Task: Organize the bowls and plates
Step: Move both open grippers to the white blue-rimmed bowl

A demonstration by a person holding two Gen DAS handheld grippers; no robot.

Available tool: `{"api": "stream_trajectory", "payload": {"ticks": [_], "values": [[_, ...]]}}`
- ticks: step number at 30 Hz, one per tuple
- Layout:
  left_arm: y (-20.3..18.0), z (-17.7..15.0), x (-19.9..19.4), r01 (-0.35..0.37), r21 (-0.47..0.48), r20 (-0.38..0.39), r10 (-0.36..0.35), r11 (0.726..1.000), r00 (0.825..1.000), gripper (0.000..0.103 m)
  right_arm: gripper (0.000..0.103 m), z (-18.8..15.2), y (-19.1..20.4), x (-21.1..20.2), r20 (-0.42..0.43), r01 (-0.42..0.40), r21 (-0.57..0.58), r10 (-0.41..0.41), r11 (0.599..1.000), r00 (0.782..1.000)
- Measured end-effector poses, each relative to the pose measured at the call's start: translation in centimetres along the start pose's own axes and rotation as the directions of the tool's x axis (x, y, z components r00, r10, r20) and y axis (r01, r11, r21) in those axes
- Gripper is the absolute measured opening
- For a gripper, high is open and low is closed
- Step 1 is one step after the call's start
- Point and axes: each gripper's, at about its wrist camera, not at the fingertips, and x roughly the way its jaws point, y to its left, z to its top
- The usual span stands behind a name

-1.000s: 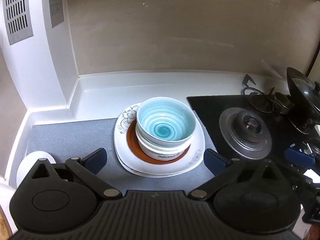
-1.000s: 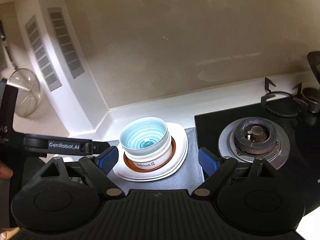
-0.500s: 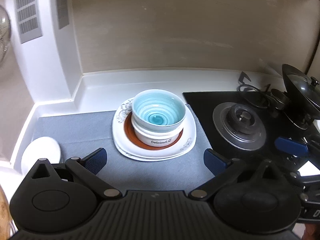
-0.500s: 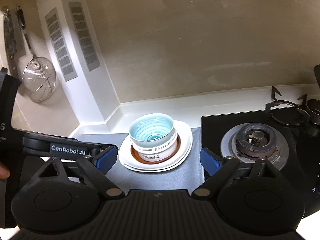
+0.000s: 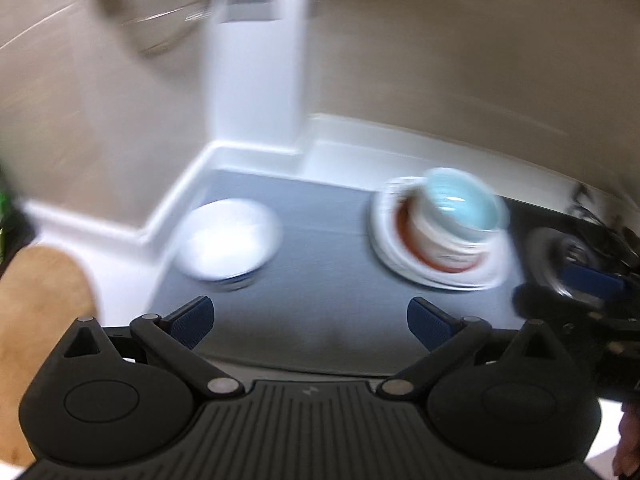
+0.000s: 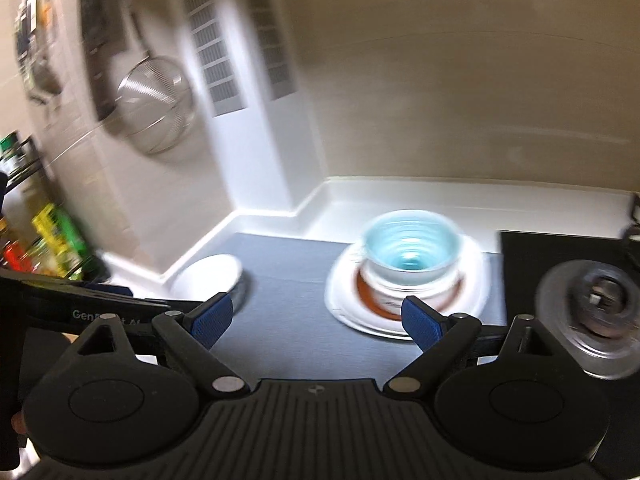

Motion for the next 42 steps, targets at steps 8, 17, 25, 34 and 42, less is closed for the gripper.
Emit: {"api": "stream_trajectory", "payload": {"ticks": [8,17,25,34,42], "values": [[7.9,0.0,1.9,-0.133,-0.157,-0.054,0.126,0.979,0.991,0.103,0.092,1.2,3.8,5.7,-0.104,-0.067,-0.025,0.064,0.997,0.993],[12.2,2.1,7.6,-0.171,-0.253,-0.15,0.136,0.952,0.979,0.103,0.092,3.3,5.9,12.6,-0.186,-0.035,-0.031,0.028,0.999,0.982],[13.6,4.1,11.7,-0.173,-0.266,-0.176,0.129,0.948,0.976,0.103,0.092,4.4,7.1,18.3,-0.244,0.007,-0.022,-0.012,1.0,0.97],[14.8,4.4,14.8,-0.169,-0.279,-0.226,0.106,0.945,0.968,0.103,0.092,4.9,8.7,22.4,-0.293,0.0,-0.048,-0.014,0.999,0.956],[15.0,4.3,16.9,-0.177,-0.282,-0.266,0.101,0.943,0.959,0.103,0.09,4.8,9.7,25.6,-0.34,-0.009,-0.075,-0.017,0.997,0.94]]}}
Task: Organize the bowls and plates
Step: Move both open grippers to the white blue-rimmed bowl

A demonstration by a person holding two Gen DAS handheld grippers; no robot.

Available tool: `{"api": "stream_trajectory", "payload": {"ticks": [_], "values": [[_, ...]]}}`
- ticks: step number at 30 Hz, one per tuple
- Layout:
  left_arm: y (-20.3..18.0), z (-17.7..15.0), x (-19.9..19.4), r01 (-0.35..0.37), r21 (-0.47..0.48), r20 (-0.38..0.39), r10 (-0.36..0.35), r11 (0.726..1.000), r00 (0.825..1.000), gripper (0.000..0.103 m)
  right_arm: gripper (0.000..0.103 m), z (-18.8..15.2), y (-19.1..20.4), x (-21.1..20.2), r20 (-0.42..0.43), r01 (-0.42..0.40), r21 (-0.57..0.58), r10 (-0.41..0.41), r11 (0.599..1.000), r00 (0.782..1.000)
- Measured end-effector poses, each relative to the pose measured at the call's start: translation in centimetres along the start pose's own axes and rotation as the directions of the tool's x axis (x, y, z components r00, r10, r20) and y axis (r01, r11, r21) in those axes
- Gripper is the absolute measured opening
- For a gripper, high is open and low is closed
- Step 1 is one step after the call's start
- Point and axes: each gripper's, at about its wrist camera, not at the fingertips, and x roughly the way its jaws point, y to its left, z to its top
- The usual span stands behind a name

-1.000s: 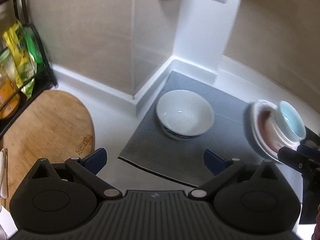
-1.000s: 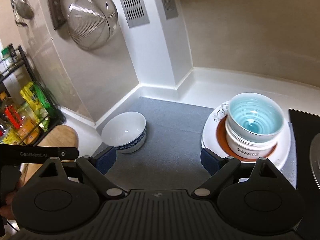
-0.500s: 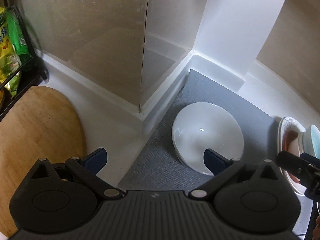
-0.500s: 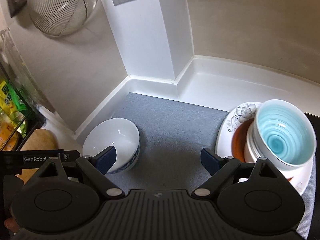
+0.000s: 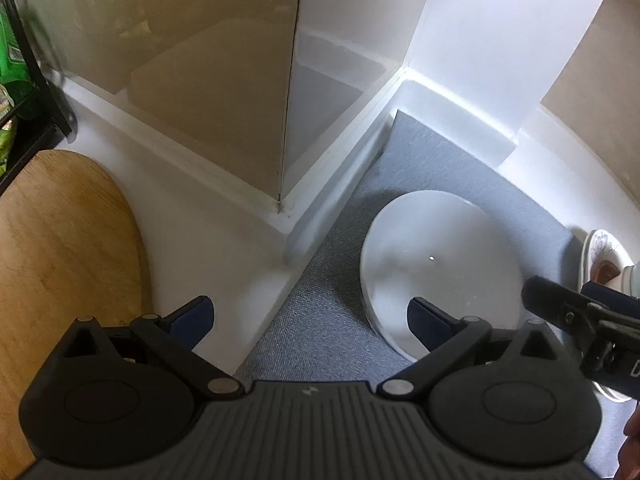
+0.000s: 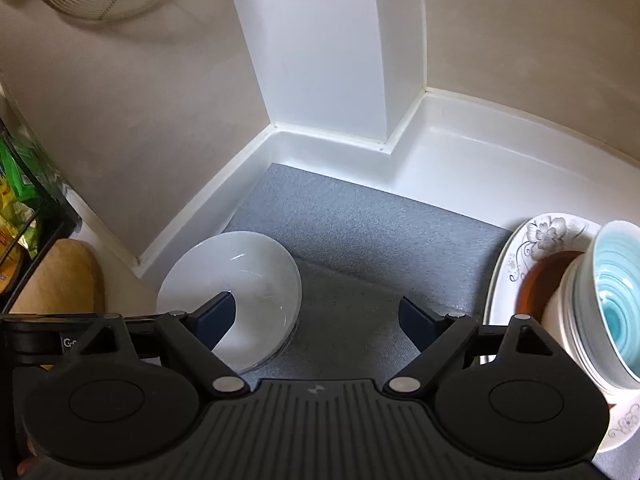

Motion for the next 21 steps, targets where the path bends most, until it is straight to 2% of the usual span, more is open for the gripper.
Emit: {"api": "stream_trajectory", "payload": {"ticks": [21], "values": [[-0.6,0.6,3.1,-0.032,-0.004,-0.056,0.031,0.999,0.998,0.103,0.09,0.0,-0.7,4.6,-0.085,0.015,0.03,-0.012,0.999,0.996]]}}
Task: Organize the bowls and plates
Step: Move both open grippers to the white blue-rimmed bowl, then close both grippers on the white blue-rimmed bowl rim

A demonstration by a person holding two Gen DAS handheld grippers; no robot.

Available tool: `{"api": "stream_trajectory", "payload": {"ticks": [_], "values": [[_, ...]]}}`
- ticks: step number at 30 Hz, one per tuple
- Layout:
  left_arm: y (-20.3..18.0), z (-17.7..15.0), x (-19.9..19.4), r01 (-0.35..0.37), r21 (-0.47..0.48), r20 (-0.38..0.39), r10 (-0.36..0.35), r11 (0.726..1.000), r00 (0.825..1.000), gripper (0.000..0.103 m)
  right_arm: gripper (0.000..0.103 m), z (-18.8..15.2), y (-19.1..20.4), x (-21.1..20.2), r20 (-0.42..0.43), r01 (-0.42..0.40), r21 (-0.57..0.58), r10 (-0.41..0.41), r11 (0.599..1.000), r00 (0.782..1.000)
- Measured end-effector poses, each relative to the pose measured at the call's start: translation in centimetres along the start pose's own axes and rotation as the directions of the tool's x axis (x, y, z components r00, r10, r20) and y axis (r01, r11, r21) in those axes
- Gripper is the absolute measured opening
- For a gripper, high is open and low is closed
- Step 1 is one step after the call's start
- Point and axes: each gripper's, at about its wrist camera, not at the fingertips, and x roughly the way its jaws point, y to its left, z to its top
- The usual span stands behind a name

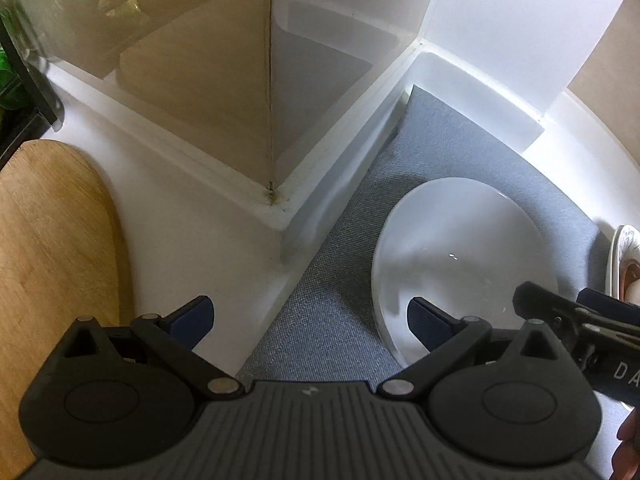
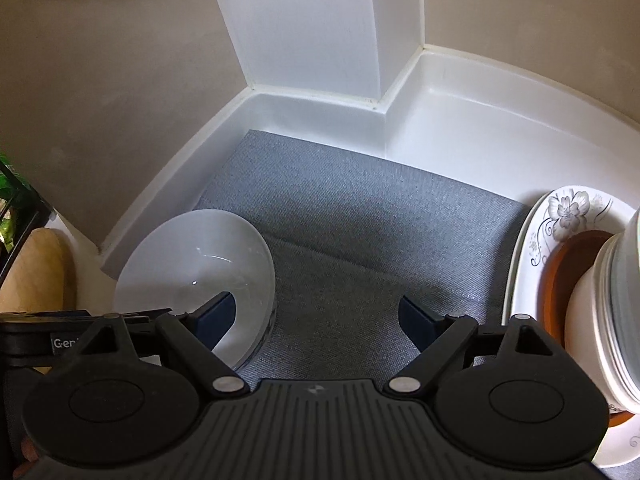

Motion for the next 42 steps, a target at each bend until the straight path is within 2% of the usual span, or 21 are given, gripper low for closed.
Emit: {"api": "stream_trajectory", "payload": {"ticks": [17,18,19,20,23,26,30,34,37,39,42], "values": [[-0.1,1.0,1.6,-0.018,-0.011,-0.027,0.018,1.0,0.999,0.103,0.088,0.1,0.1,2.4,-0.044,-0.007,-0.014,0.006,1.0,0.999],[-0.2,1.0,1.6,-0.017,-0.012,-0.027,0.017,1.0,0.999,0.103,0.086,0.1,0.1,2.5,-0.047,-0.012,-0.017,0.011,1.0,0.999],[-0.1,1.1,1.7,-0.017,-0.009,-0.027,0.016,1.0,1.0,0.103,0.079,0.1,0.1,2.6,-0.05,-0.015,-0.017,0.014,1.0,0.999],[-0.2,1.2,1.8,-0.017,-0.005,-0.024,0.017,1.0,1.0,0.103,0.068,0.1,0.1,2.7,-0.052,-0.02,-0.018,0.019,1.0,0.998],[-0.3,1.1,1.6,-0.007,0.005,-0.012,0.008,1.0,1.0,0.102,0.051,0.1,0.1,2.8,-0.062,-0.054,-0.02,0.052,0.998,0.997],[-0.6,1.1,1.3,0.013,0.019,-0.007,-0.013,1.0,1.0,0.091,0.042,0.2,0.4,2.8,-0.062,-0.074,-0.03,0.072,0.997,0.996],[-1.0,1.0,0.9,0.075,0.039,0.008,-0.076,0.996,0.997,0.063,0.031,0.2,0.7,2.8,-0.069,-0.1,-0.036,0.097,0.994,0.993],[-1.4,1.0,0.6,0.081,0.053,0.028,-0.083,0.995,0.996,0.052,0.016,0.3,1.0,2.6,-0.075,-0.127,-0.037,0.124,0.991,0.989],[-1.1,1.1,0.4,0.098,0.051,0.028,-0.099,0.994,0.995,0.039,0.014,0.2,1.4,2.3,-0.069,-0.129,-0.044,0.126,0.991,0.99],[-1.3,0.9,0.0,0.097,0.067,0.03,-0.1,0.993,0.995,0.026,0.014,0.1,1.4,2.1,-0.062,-0.141,-0.036,0.139,0.989,0.988],[-1.4,0.7,-0.5,0.085,0.088,0.049,-0.09,0.992,0.995,0.016,0.014,0.1,2.0,1.6,-0.051,-0.158,-0.059,0.155,0.986,0.987]]}}
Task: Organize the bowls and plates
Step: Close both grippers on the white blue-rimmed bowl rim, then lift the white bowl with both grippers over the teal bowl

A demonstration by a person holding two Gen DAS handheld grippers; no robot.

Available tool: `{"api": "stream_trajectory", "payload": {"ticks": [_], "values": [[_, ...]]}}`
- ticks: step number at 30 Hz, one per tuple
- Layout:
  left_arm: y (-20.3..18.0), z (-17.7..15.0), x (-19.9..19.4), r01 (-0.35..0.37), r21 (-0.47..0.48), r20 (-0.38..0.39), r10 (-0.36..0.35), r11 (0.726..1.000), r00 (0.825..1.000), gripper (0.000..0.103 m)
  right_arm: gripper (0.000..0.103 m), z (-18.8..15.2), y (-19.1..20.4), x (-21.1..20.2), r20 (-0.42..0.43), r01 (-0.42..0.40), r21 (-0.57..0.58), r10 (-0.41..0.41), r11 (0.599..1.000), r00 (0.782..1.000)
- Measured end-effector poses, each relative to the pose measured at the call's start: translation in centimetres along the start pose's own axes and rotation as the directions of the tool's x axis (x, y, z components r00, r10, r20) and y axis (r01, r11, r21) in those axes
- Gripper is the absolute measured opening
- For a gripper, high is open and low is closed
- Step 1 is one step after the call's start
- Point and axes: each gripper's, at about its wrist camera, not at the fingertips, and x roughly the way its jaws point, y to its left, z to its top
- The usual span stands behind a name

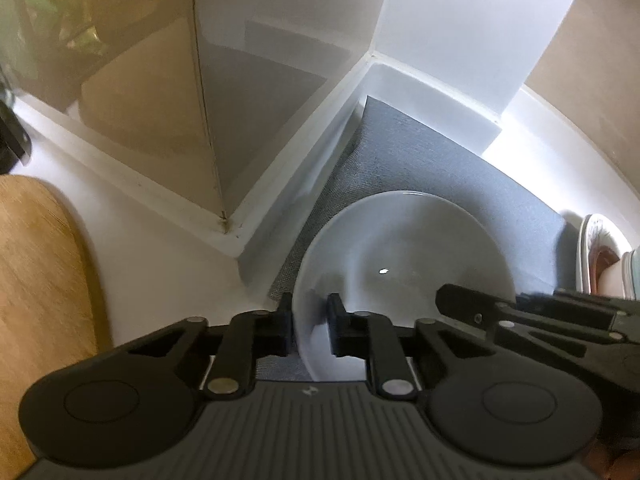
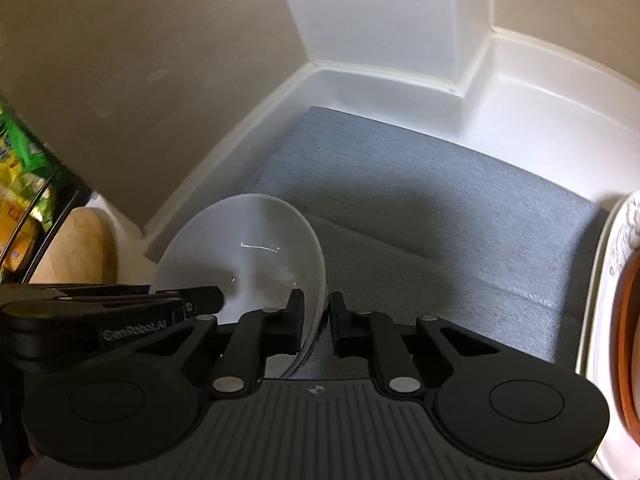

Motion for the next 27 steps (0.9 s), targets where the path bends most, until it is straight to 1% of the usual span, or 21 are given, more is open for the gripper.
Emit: {"api": "stream_trajectory", "payload": {"ticks": [2,3,5,8,10,16,22,27], "values": [[0.4,0.1,-0.2,0.01,-0.015,0.002,-0.01,1.0,1.0,0.014,0.011,0.0,0.5,-0.3,0.008,0.015,-0.027,-0.014,1.0,1.0],[0.5,0.1,-0.4,0.012,-0.017,0.002,-0.012,1.0,1.0,0.011,0.011,0.1,0.6,-0.2,0.011,0.014,-0.027,-0.014,1.0,1.0],[0.4,-0.1,-0.8,0.008,-0.008,0.01,-0.008,1.0,1.0,0.011,0.008,0.0,0.3,-0.4,0.006,0.01,-0.009,-0.01,1.0,1.0],[0.3,-0.4,-1.5,-0.001,0.003,0.019,0.001,1.0,1.0,0.01,0.008,-0.3,0.1,-0.7,-0.005,-0.009,0.017,0.009,1.0,1.0],[0.2,-0.6,-1.8,-0.005,0.008,0.017,0.005,1.0,1.0,0.01,0.008,-0.7,0.4,-0.8,-0.006,-0.007,0.006,0.007,1.0,1.0],[0.0,-2.6,-3.3,-0.001,0.037,-0.01,0.002,0.999,1.0,0.009,0.008,-2.0,0.3,-1.5,-0.027,-0.038,0.04,0.039,0.998,0.999],[-1.1,-3.8,-4.3,0.027,0.078,-0.02,-0.025,0.997,0.999,0.009,0.008,-3.6,0.0,-3.1,-0.025,-0.037,0.058,0.038,0.998,0.999],[-3.0,-3.8,-5.9,0.062,0.128,0.014,-0.064,0.99,0.998,0.009,0.008,-4.2,-1.0,-5.6,0.017,-0.005,0.077,0.004,0.997,1.0]]}}
